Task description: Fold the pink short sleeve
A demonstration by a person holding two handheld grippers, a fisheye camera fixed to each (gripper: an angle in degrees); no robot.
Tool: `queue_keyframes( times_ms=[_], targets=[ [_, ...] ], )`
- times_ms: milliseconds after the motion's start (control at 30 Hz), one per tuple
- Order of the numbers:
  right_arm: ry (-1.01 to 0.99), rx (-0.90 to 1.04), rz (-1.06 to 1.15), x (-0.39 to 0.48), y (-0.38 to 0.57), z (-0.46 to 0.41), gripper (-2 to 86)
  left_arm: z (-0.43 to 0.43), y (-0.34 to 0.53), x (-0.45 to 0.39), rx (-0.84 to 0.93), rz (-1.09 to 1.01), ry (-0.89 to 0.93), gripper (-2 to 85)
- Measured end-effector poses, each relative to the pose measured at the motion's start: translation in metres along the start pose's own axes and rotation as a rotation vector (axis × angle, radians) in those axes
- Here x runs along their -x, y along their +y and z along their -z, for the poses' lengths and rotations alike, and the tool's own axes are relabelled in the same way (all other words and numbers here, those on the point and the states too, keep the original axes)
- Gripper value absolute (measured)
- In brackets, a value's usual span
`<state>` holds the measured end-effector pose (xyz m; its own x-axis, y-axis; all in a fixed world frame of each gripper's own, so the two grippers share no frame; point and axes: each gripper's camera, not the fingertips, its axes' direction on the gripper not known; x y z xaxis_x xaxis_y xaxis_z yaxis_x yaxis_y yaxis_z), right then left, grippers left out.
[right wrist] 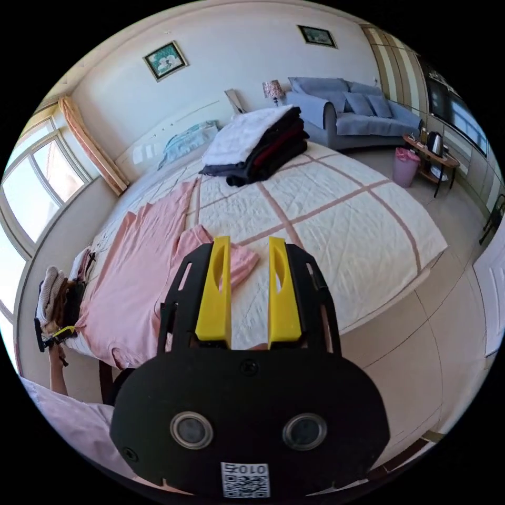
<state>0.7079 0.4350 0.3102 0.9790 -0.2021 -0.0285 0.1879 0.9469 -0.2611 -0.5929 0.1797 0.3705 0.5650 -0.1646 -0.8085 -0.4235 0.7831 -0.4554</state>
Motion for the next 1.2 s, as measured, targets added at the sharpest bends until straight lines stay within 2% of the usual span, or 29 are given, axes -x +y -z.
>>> queue_keyframes(
  times_ms=[67,100,233,333,567,733,900,1033,1200],
  targets=[
    [0.009,-0.026,0.107,0.026,-0.032,0.000,10.2,0.043,-0.031,-0.032,-0.119,-0.095,-0.157,8.1],
    [-0.009,-0.028,0.178,0.046,-0.058,-0.007,10.2,0.049,-0.044,-0.038,-0.147,-0.116,-0.164,8.0],
    [-0.158,0.042,0.289,0.102,-0.146,-0.062,10.0,0.034,-0.174,-0.035,-0.245,-0.124,0.016,7.7],
    [-0.147,0.135,0.329,0.147,-0.210,-0.124,10.2,-0.012,-0.277,-0.024,-0.236,-0.069,0.181,7.3],
    [-0.172,0.266,0.292,0.208,-0.303,-0.202,10.2,-0.103,-0.441,-0.032,-0.053,0.010,0.171,7.4],
    [-0.055,0.300,0.308,0.232,-0.336,-0.218,10.4,-0.136,-0.494,-0.039,0.046,0.041,0.231,7.7],
    [-0.006,0.383,0.355,0.249,-0.349,-0.226,9.2,-0.155,-0.520,-0.056,0.064,0.068,0.268,7.0],
    [0.009,0.374,0.355,0.262,-0.360,-0.214,5.9,-0.154,-0.540,-0.075,0.094,0.052,0.200,3.9],
    [-0.024,0.409,0.404,0.281,-0.388,-0.182,3.7,-0.141,-0.552,-0.071,0.047,0.031,0.374,0.5]
  ],
)
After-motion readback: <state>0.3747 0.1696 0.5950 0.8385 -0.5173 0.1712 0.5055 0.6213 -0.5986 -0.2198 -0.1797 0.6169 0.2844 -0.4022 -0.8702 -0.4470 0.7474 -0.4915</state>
